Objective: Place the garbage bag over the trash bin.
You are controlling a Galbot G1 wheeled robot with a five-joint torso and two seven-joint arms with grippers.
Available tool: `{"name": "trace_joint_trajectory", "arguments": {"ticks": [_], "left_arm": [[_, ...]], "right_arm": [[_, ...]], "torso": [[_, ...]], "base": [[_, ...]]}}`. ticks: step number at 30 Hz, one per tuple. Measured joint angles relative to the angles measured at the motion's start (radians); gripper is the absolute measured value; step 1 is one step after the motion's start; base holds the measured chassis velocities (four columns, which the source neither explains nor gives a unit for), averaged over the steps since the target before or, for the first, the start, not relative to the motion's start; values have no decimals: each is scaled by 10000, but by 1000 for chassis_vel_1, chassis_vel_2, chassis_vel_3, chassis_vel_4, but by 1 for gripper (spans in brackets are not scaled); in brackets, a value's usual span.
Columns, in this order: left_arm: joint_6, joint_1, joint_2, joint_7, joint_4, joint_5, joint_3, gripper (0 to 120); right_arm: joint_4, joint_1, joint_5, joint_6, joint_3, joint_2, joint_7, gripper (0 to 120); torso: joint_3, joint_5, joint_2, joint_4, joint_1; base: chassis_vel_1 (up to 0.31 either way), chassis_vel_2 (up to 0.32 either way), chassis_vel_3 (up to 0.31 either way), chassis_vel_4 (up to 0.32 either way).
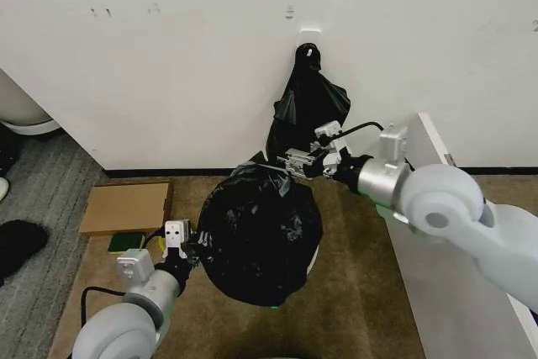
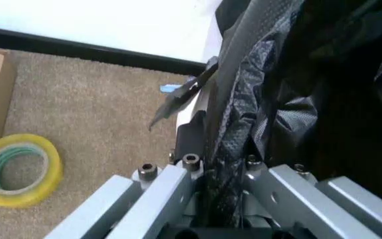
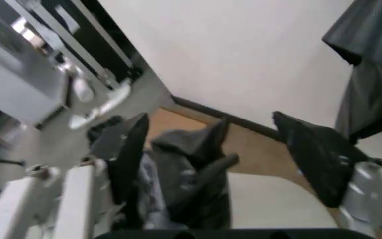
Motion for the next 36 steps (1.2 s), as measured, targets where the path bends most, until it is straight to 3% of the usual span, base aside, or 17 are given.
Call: {"name": "trace_joint_trajectory", "arguments": {"ticks": [3, 7, 9, 14, 25, 36], "left_arm": [[0, 1, 0, -94, 0, -33, -22, 0], [-9, -43, -104, -424, 24, -267, -91, 0], [-11, -75, -150, -570, 66, -398, -111, 0], [-17, -137, -238, -714, 119, -456, -116, 0], [-3, -113, -255, -805, 40, -470, -117, 0], [61, -216, -216, -839, 48, -459, 15, 0]], "right_arm": [[148, -111, -354, 85, 184, -64, 161, 81], [1052, -992, -3119, 237, 564, -597, 270, 98], [1819, -1791, -4585, 222, 670, -1151, 283, 100], [2619, -2446, -6317, 151, 377, -1525, 383, 100], [2874, -2288, -7121, 116, -279, -1051, 624, 100], [2299, -1650, -8321, 214, -1425, -343, 191, 85]], "torso": [[1, 0, 0, 4, 0], [0, 0, 0, 4, 0], [0, 2, -2, -7, 0], [0, 1, -2, 1, 0], [1, -1, -2, -1, 0], [1, -2, -2, 1, 0]], "base": [[0, 0, 0, 0], [0, 0, 0, 0], [0, 0, 0, 0], [0, 0, 0, 0], [0, 0, 0, 0], [0, 0, 0, 0]]}}
